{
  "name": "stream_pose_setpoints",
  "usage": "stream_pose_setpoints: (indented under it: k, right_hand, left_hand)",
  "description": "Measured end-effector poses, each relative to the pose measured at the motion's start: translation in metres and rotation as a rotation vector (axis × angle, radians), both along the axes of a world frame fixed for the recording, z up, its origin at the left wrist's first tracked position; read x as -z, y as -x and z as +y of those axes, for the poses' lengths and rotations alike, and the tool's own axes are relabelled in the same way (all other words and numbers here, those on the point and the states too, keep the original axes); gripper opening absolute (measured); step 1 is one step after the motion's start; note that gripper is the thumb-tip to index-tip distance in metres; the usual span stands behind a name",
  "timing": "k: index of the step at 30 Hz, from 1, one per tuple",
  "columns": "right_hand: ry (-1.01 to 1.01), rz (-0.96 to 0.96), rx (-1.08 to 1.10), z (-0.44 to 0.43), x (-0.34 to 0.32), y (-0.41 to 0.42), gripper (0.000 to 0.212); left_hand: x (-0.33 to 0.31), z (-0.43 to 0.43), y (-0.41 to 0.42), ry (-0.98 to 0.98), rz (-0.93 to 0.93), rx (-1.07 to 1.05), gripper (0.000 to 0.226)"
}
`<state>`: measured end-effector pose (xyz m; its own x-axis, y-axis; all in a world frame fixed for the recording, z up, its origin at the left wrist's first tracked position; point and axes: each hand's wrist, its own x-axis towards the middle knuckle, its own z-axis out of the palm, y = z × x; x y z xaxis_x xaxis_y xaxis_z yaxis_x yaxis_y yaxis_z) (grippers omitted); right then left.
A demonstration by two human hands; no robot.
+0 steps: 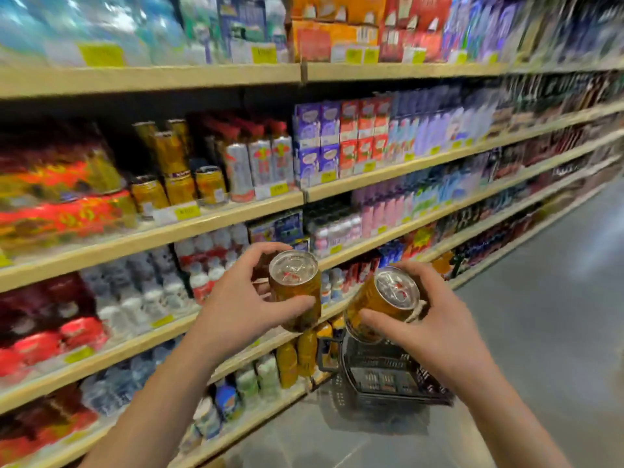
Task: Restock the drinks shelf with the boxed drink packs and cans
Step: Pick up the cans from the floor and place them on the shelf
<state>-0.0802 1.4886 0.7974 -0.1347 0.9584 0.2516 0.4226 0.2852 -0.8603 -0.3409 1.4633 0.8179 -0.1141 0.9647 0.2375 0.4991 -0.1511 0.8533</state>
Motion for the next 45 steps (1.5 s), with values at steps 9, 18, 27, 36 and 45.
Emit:
stream_pose_setpoints:
  k: [9,18,27,36,45]
  right_hand:
    - [-0.117,0.108,0.01,-0.02,-0.046,-0.006,0.064]
    - [-0.11,0.152,-0.091,-0.01,-0.055,0.0,0.066]
    - [-0.11,0.15,-0.269,0.018,-0.053,0.038,0.063]
    - [-0.126,0.162,-0.35,0.067,-0.069,0.128,0.063]
    - [-0.192,0.157,-0.375,0.137,-0.084,0.228,0.057]
  left_hand:
    - [-0.037,-0.026,-0.021,-0.098,-0.1,-0.016,0.062]
    - [-0.046,-0.038,-0.024,-0.122,-0.134,-0.077,0.064]
    - [-0.044,-0.044,0.004,-0.147,-0.142,-0.235,0.063]
    - [-0.054,-0.02,0.088,-0.206,-0.14,-0.326,0.059]
    - [-0.067,0.036,0.189,-0.278,-0.073,-0.425,0.061]
